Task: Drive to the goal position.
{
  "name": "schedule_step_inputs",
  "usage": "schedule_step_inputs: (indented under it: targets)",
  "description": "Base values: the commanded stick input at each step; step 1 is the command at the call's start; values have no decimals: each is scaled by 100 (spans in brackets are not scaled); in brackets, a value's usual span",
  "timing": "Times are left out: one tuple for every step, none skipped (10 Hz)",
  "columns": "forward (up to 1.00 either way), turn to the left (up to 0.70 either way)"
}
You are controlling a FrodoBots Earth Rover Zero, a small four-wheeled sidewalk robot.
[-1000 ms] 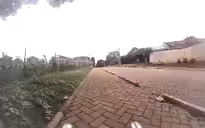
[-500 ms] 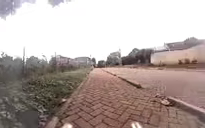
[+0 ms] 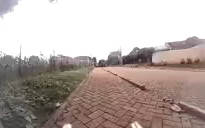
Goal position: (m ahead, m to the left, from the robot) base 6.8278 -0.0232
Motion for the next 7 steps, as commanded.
schedule_step_inputs:
  targets:
    - [70, 0]
    - [70, 0]
    - [70, 0]
    - [70, 0]
    - [70, 0]
    - [70, 0]
    - [70, 0]
